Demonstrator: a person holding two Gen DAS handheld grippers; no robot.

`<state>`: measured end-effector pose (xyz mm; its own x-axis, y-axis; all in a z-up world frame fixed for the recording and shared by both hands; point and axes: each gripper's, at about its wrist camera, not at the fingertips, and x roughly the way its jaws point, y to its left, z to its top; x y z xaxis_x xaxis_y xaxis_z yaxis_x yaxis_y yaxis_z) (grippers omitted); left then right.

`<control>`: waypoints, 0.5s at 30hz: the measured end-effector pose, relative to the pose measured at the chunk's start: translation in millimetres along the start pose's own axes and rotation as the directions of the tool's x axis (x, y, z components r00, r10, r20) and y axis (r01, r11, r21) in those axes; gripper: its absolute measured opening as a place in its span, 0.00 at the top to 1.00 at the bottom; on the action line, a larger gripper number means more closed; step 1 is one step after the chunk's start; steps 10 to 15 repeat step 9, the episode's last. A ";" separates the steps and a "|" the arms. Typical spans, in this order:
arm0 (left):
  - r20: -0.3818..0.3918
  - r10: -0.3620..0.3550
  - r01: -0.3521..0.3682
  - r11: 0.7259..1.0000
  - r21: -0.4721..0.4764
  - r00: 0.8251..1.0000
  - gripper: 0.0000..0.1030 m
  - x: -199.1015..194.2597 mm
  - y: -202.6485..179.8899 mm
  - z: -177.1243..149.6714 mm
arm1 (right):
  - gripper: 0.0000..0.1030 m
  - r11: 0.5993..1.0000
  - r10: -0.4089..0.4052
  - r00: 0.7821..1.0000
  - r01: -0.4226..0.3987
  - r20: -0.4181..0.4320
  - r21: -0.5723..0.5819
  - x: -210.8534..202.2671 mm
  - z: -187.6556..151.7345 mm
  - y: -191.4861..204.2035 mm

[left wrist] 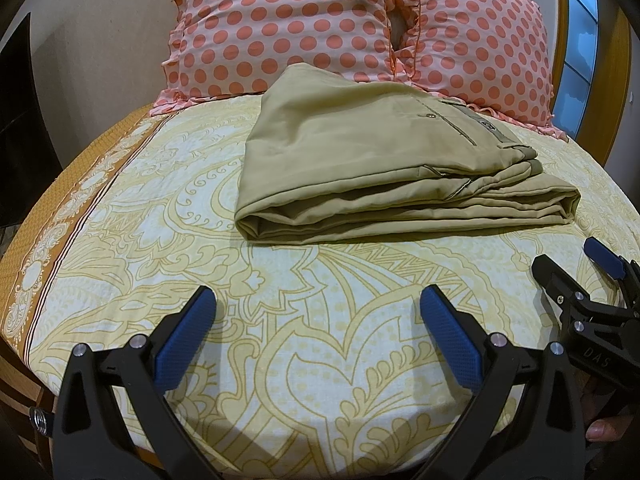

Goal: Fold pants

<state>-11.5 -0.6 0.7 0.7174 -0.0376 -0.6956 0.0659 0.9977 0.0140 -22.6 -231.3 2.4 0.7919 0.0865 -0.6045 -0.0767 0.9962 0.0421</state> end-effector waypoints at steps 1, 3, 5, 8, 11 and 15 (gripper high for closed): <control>0.000 0.000 0.000 1.000 0.001 1.000 0.02 -0.2 0.3 0.4 | 0.01 1.000 0.000 1.000 0.000 0.000 0.000 0.0 -0.1 0.1; -0.003 -0.001 0.001 1.000 0.000 1.000 0.02 0.1 0.4 0.9 | 0.01 1.000 0.000 1.000 0.000 0.000 0.000 0.1 -0.1 0.1; -0.002 0.000 0.000 1.000 0.000 1.000 0.02 -0.2 -0.1 0.5 | 0.01 1.000 -0.001 1.000 0.001 0.001 0.000 0.2 -0.2 0.2; -0.003 0.001 -0.001 1.000 -0.001 1.000 0.02 -0.3 -0.3 0.4 | 0.01 1.000 -0.001 1.000 0.001 0.001 0.001 0.5 -0.2 0.5; -0.002 0.001 -0.001 1.000 -0.001 1.000 0.02 -0.3 -0.3 0.4 | 0.01 1.000 -0.001 1.000 0.001 0.001 0.001 0.5 -0.2 0.5; -0.002 0.001 -0.001 1.000 -0.001 1.000 0.02 -0.3 -0.3 0.4 | 0.01 1.000 -0.001 1.000 0.001 0.001 0.001 0.5 -0.2 0.5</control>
